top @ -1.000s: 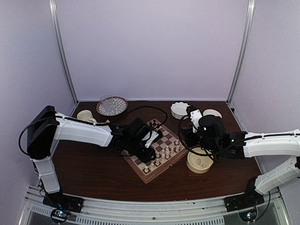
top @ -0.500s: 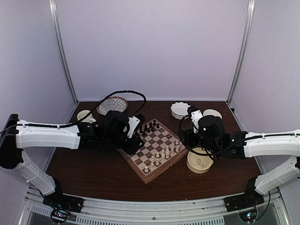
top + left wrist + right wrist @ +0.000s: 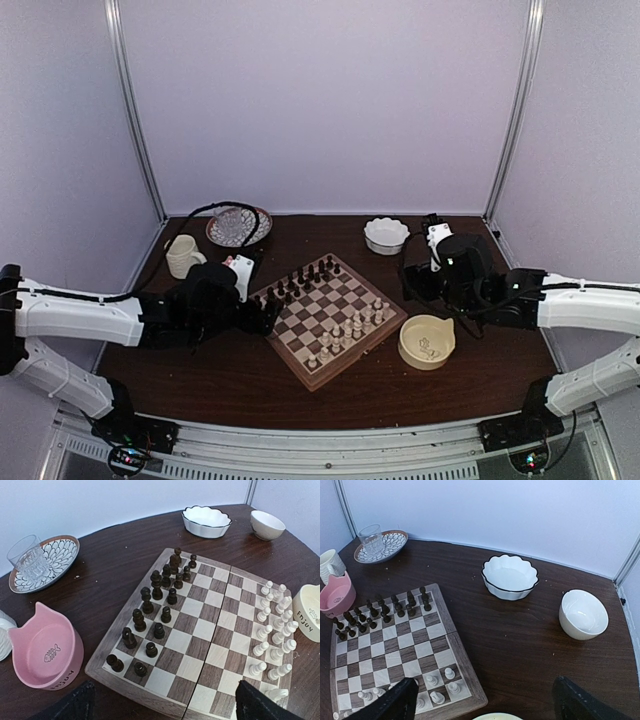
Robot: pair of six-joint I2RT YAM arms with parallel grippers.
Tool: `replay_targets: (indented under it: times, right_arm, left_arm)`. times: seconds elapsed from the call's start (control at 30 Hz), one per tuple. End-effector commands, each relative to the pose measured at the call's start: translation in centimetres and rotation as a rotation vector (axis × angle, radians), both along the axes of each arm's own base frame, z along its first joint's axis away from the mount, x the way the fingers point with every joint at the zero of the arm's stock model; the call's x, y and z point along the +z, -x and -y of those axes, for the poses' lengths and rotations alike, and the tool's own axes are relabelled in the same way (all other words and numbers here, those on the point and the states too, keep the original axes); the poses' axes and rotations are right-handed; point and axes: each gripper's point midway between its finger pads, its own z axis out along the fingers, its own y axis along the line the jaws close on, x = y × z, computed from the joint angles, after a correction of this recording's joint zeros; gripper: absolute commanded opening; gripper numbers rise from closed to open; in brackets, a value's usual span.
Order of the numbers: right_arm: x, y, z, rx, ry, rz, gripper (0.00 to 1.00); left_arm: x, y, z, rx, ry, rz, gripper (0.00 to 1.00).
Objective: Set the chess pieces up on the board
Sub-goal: Adjust the storage box at the center of the board.
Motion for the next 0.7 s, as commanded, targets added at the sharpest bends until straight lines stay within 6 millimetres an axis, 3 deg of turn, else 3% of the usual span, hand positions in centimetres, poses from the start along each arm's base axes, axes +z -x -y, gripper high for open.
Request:
replay_targets:
  times: [0.0, 0.1, 0.33, 0.43, 0.57, 0.67]
  right_arm:
    - [-0.7, 1.4, 0.1, 0.062, 0.016, -0.110, 0.91]
    - [-2.4, 2.4, 0.9, 0.081, 0.083, -0.218, 0.82]
    - [-9.2, 4.7, 2.4, 0.081, 0.173, -0.500, 0.69]
    - [-10.9, 4.9, 2.8, 0.077, 0.179, -0.566, 0.57]
    - [-11.8, 5.3, 2.8, 0.106, 0.219, -0.643, 0.54]
    - [-12.7, 5.6, 4.2, 0.065, 0.322, -0.697, 0.28]
  left_arm:
    - [1.3, -1.2, 1.0, 0.020, 0.055, 0.046, 0.97]
    - [1.0, -1.3, 1.2, 0.012, 0.046, 0.045, 0.97]
    - [1.4, -0.9, 1.7, -0.028, 0.063, 0.051, 0.94]
    - [1.6, -0.6, 1.7, -0.038, 0.075, 0.059, 0.94]
    - [2.0, -0.4, 1.7, -0.048, 0.088, 0.060, 0.94]
    - [1.8, -0.4, 1.7, -0.042, 0.093, 0.051, 0.94]
